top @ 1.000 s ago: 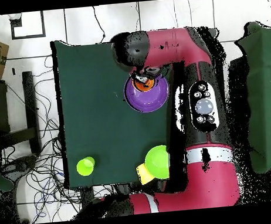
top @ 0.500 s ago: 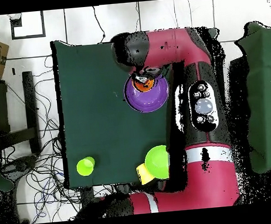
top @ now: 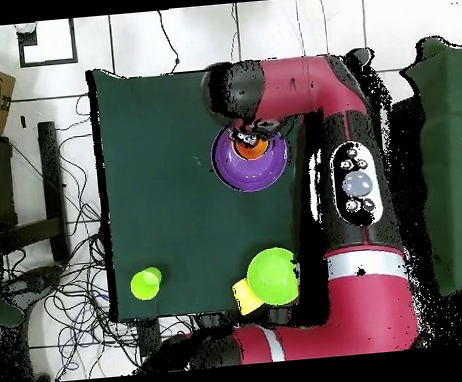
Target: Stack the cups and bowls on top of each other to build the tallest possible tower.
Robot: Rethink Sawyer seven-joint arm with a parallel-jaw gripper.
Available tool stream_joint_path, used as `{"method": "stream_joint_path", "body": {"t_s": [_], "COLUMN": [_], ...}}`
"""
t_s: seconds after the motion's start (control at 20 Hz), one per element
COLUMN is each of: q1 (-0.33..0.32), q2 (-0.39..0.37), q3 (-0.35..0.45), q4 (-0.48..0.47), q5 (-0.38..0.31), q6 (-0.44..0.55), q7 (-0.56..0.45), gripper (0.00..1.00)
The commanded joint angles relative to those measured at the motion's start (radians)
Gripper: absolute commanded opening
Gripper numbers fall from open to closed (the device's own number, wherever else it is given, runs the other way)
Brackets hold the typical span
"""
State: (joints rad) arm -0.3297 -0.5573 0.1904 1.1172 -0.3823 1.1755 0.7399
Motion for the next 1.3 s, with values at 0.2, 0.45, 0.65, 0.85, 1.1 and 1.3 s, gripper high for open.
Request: {"method": "stream_joint_path", "body": {"t_s": [0.2,0.45,0.65,0.85,1.1,1.3], "q1": [-0.075,-0.087,-0.084,-0.075,-0.050,-0.021], "q2": [0.027,0.032,0.036,0.044,0.039,0.033], "q3": [0.079,0.078,0.078,0.082,0.084,0.077], "q4": [0.163,0.186,0.188,0.169,0.155,0.151], "q5": [-0.057,-0.065,-0.057,-0.054,-0.039,-0.034], "q6": [-0.127,-0.153,-0.144,-0.125,-0.103,-0.110], "q7": [-0.128,-0.112,-0.085,-0.071,-0.040,0.002], "gripper": [0.00,0.00,0.00,0.00,0.00,0.00]}}
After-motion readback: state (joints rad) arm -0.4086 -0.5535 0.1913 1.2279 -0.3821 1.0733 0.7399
